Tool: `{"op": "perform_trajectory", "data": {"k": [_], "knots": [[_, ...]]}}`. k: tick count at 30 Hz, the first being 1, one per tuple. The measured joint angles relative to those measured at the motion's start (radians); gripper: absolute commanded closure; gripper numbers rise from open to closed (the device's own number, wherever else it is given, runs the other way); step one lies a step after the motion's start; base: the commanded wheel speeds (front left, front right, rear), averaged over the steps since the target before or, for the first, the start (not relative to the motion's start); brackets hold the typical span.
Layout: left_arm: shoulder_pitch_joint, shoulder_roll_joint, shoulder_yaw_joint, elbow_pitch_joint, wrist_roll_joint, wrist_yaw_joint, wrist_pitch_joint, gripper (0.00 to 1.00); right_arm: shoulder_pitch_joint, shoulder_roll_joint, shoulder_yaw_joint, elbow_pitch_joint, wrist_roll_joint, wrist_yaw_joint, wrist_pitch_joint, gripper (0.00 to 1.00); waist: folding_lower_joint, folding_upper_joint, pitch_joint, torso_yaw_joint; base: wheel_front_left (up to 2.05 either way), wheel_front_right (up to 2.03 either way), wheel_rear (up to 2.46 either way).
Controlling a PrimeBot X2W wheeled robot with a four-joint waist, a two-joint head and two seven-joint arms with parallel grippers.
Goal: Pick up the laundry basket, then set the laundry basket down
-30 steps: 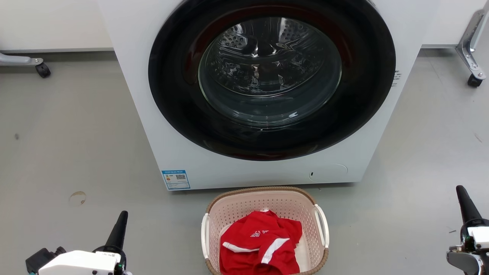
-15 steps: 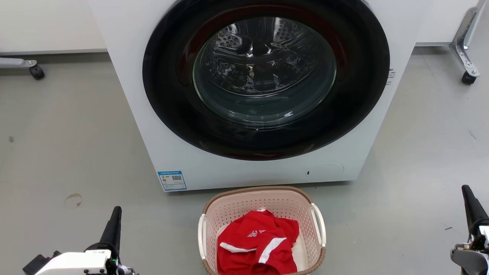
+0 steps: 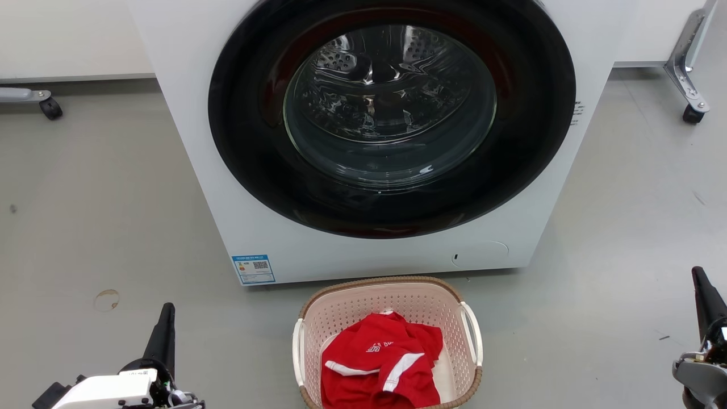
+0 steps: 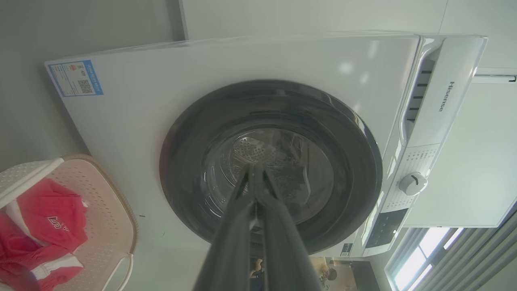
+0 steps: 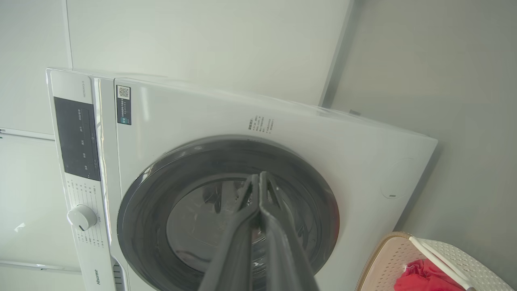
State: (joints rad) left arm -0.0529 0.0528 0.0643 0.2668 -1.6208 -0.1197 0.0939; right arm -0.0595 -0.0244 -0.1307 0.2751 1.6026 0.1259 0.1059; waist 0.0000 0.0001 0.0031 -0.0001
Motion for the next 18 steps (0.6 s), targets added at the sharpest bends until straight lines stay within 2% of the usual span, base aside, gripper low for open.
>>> {"op": "perform_trajectory", "data": {"k": [18], "knots": [[0.000, -0.001, 0.003, 0.000, 0.000, 0.000, 0.003, 1.00, 0.000, 0.000, 0.000, 0.000, 0.000, 0.000, 0.000, 1.00, 0.0000, 0.0000, 0.000, 0.000, 0.00, 0.00, 0.00]]}}
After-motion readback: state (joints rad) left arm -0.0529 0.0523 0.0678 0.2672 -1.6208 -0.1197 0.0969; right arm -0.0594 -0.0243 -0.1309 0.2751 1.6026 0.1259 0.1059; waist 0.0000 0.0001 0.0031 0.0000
